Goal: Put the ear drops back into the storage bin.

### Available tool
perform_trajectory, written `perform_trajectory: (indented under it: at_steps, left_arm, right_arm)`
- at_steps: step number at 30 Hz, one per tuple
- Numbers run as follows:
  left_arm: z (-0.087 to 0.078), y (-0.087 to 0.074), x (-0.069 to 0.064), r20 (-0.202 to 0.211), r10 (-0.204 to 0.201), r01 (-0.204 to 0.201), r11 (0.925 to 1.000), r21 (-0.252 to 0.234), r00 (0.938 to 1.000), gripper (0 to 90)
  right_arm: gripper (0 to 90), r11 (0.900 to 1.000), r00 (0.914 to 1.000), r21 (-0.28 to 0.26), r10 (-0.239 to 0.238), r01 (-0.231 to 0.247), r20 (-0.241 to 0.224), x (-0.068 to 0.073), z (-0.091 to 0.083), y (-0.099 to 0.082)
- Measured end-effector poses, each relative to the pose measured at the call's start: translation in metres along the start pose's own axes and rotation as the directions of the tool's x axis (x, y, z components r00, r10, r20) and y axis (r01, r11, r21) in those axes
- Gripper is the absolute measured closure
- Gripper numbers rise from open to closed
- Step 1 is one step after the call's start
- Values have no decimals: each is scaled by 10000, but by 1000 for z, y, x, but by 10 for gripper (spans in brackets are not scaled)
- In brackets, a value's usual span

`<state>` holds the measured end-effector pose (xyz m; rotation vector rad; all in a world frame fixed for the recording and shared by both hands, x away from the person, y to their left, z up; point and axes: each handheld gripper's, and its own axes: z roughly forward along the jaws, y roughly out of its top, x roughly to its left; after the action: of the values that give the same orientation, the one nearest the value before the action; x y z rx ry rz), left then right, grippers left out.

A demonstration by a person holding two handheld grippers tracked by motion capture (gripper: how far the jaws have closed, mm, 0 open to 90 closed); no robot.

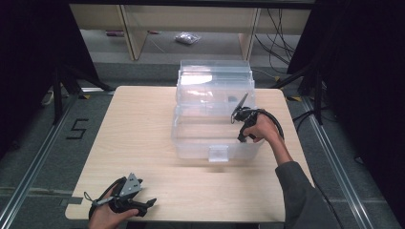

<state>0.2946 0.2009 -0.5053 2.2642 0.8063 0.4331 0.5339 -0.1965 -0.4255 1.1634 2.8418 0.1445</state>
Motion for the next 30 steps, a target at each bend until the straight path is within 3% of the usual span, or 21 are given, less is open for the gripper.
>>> perform_trajectory:
  at_steps: [2, 4, 7, 9, 10, 19, 22, 26, 30]
  left_arm:
    - [0, 0, 0, -1, 4, -4, 10000, 4, 10000, 173]
    - [0, 0, -1, -6, -125, 125, 9999, -16, 9999, 173]
    - [0, 0, 0, 2, -10, 10, 10000, 1, 10000, 173]
    - [0, 0, 0, 7, -62, 62, 10000, -1, 10000, 173]
    - [1, 0, -1, -6, -154, 154, 9999, -15, 9999, 172]
    - [0, 0, -1, -11, -126, 126, 9999, -11, 9999, 173]
    - [1, 0, -1, 7, -148, 148, 9999, -34, 9999, 173]
    - [1, 0, -1, -8, -117, 117, 9999, -9, 9999, 173]
    - [1, 0, -1, -14, -105, 105, 9999, -9, 9999, 173]
  right_arm:
    - [602, 9999, 10000, 88, 78, -78, 51, 1, 1, 1]
    - [602, 10000, 9999, 8, -99, 99, 34, -1, 3, 1]
    - [602, 9997, 9996, -18, -255, 255, 115, -1, 4, 0]
    - [602, 9996, 10000, 278, 47, -49, 61, 1, 4, 2]
    - [602, 9996, 9996, 75, -285, 285, 64, -3, 6, 1]
    - [602, 9995, 9999, 278, -116, 114, 55, -4, 10, 1]
    - [601, 9990, 9994, 297, -347, 347, -6, -5, 10, 2]
    - [601, 9985, 10000, 538, -21, 17, 72, -2, 10, 2]
    - [600, 9990, 9999, 427, -151, 148, 67, -3, 12, 1]
